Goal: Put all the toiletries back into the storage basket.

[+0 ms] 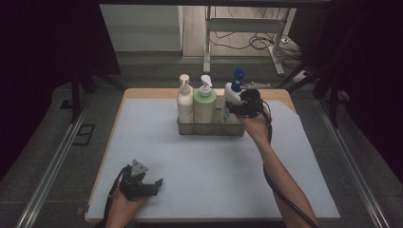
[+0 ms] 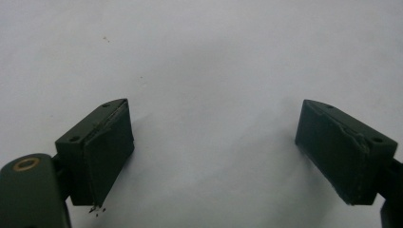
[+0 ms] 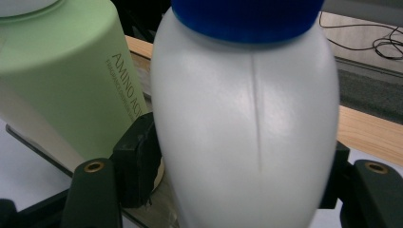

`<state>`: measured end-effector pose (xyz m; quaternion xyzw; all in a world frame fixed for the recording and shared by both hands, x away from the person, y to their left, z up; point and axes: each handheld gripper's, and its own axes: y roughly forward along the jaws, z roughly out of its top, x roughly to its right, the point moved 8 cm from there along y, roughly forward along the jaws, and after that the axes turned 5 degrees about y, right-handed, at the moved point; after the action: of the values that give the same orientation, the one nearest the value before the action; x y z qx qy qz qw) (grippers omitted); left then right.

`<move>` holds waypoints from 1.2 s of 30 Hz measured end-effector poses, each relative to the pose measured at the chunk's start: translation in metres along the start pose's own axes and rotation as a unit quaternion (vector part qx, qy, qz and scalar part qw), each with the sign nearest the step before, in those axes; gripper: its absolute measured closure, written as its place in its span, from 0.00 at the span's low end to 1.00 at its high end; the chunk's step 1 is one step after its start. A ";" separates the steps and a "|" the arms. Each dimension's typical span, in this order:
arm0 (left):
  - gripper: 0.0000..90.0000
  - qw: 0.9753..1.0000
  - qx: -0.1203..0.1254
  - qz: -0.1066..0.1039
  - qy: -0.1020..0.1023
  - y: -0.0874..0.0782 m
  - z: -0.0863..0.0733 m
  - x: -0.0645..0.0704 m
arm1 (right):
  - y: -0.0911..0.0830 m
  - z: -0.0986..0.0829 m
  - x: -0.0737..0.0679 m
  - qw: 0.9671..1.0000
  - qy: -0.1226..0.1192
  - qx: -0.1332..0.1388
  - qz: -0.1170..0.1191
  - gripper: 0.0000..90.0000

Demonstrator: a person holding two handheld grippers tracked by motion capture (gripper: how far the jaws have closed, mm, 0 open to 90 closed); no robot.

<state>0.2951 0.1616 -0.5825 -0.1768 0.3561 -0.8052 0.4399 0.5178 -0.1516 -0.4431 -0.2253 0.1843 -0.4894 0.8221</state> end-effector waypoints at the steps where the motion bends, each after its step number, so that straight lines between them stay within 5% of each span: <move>1: 0.14 1.000 0.000 0.000 0.000 0.000 0.000 0.000 | -0.001 0.000 0.000 1.000 0.001 0.000 0.001 0.36; 23: 0.14 1.000 0.000 0.001 0.000 0.000 0.000 0.000 | -0.032 -0.025 0.002 1.000 -0.001 -0.009 0.030 0.39; 36: 0.14 1.000 0.000 0.001 0.000 0.000 0.000 0.000 | -0.050 -0.038 0.016 0.999 -0.007 -0.019 0.030 0.63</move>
<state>0.2951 0.1615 -0.5825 -0.1764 0.3566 -0.8048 0.4405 0.4692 -0.1937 -0.4486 -0.2388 0.1944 -0.4593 0.8332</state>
